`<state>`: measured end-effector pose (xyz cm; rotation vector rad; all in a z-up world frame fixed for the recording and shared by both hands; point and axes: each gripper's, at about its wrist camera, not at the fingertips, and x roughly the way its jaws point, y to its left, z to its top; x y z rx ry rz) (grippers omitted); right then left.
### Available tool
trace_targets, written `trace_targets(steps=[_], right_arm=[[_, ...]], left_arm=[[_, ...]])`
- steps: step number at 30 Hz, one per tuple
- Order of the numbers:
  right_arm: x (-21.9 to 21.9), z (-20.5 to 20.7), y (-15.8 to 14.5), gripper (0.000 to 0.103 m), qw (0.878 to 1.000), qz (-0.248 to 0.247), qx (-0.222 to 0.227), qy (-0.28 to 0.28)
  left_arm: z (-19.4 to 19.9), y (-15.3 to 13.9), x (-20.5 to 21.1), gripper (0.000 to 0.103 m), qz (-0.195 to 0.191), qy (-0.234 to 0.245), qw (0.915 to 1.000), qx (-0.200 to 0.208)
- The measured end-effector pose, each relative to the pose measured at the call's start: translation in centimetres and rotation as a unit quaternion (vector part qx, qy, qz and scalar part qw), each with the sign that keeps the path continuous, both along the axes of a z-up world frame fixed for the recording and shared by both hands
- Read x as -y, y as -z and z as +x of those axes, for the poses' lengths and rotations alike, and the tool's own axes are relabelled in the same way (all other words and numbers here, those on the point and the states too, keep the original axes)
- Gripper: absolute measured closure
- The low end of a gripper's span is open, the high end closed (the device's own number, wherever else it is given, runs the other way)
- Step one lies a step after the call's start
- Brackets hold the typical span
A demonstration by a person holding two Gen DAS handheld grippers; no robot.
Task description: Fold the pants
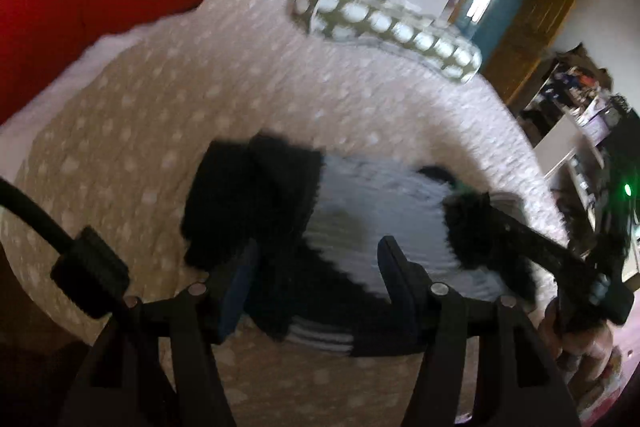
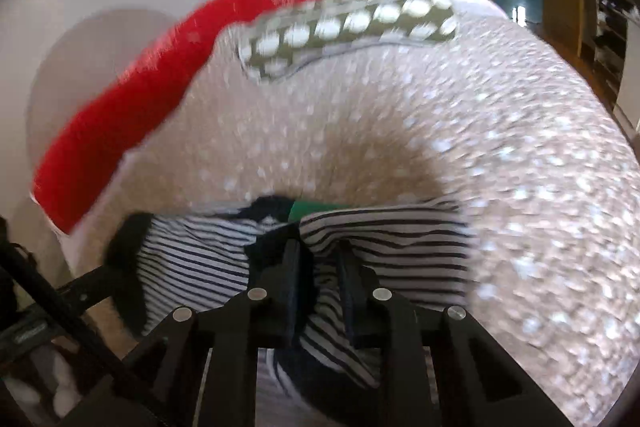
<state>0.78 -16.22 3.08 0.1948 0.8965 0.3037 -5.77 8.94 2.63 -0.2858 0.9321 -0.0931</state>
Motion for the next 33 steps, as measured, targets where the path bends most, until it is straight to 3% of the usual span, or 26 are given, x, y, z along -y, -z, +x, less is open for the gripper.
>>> trace_targets(steps=[5,9,11,14,16,18,23,26,29,33], right_arm=[[-0.2,1.3,1.8,0.083,1.000,-0.004,-0.024,0.006],[0.3,1.7,1.8,0.082,0.999,0.011,-0.037,0.000],[0.9,0.5,0.0,0.080,1.000,0.012,-0.026,0.007],[0.1,-1.0,-2.7,0.066,1.000,0.002,0.017,0.007],[-1.1,-1.5,-3.8,0.057,1.000,-0.003,0.022,-0.010],[-3.3,-1.5,-4.3,0.046,0.999,-0.001,0.008,-0.041],[-10.1,-0.3,-4.3,0.031,0.993,-0.001,-0.034,-0.109],[-14.4,0.7,-4.0,0.030,0.988,-0.006,-0.057,-0.145],[-19.2,1.8,-3.0,0.026,0.980,-0.057,-0.075,-0.177],[-24.0,2.7,-0.5,0.023,0.968,-0.152,-0.104,-0.170]], left_arm=[[-0.3,1.2,0.4,0.044,0.012,0.013,0.9998,0.005],[-1.3,-0.1,-0.8,0.044,-0.028,0.011,0.9991,0.029],[-2.2,-1.4,-2.4,0.043,-0.042,-0.009,0.9977,0.053],[-3.5,-2.1,-5.7,0.043,-0.055,-0.063,0.9944,0.065],[-3.8,-2.0,-7.6,0.043,-0.067,-0.090,0.9919,0.059],[-4.3,-1.6,-9.2,0.043,-0.073,-0.111,0.9900,0.048],[-5.5,0.0,-11.8,0.043,-0.081,-0.148,0.9853,0.024],[-6.1,0.5,-13.4,0.043,-0.092,-0.167,0.9814,0.019],[-6.8,0.7,-14.5,0.043,-0.096,-0.180,0.9786,0.022],[-7.7,0.9,-15.2,0.043,-0.102,-0.185,0.9772,0.023]])
